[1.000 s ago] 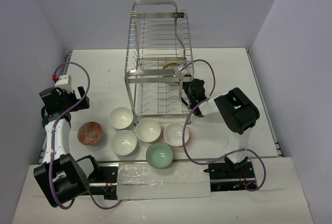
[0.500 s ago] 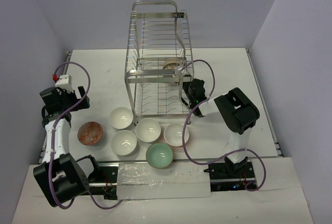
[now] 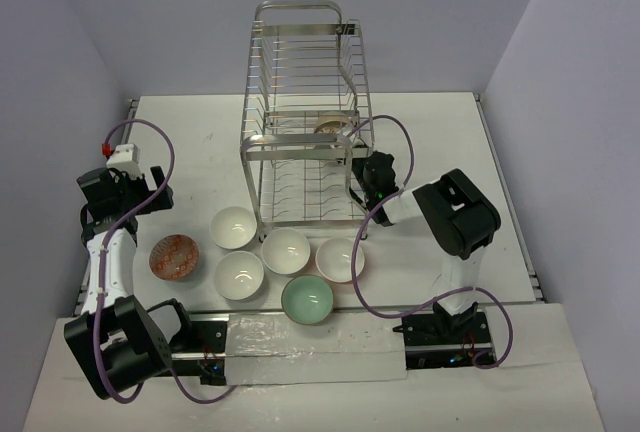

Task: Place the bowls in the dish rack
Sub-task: Insert the bowl into the dish rack.

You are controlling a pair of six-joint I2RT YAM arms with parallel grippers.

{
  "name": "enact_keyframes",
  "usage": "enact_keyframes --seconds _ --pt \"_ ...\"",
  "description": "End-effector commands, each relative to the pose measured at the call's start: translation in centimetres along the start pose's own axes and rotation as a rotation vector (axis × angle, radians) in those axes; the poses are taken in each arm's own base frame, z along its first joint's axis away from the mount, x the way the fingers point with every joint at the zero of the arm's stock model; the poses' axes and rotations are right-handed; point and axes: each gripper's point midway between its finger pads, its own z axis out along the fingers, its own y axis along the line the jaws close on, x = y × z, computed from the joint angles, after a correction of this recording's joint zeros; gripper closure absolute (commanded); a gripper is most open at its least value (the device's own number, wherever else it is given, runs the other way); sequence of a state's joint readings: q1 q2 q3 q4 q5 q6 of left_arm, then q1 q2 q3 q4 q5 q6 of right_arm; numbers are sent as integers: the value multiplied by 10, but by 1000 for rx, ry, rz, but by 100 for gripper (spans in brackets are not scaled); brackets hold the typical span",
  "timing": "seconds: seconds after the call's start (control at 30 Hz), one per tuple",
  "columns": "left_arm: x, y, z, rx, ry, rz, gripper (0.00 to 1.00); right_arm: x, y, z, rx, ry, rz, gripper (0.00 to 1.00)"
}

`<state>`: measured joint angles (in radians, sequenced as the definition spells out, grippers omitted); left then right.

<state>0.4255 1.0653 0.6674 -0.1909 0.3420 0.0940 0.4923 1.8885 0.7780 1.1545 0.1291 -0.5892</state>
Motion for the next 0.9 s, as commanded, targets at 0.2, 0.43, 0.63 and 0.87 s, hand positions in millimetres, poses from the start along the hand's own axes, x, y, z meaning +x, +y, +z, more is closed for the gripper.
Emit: enact_keyframes --seconds 0.2,0.43,0.63,0.87 --pt "-12 2 0 -6 -45 44 1 -40 -17 1 28 -94 -4 85" --pt "-12 1 0 -3 -45 45 1 -38 -16 1 11 -71 -24 83" --pt "-12 1 1 -5 -41 45 1 -38 -13 2 -15 -59 -32 75" --pt "-11 0 0 -3 -42 45 1 -35 -11 1 -42 -26 -28 68"
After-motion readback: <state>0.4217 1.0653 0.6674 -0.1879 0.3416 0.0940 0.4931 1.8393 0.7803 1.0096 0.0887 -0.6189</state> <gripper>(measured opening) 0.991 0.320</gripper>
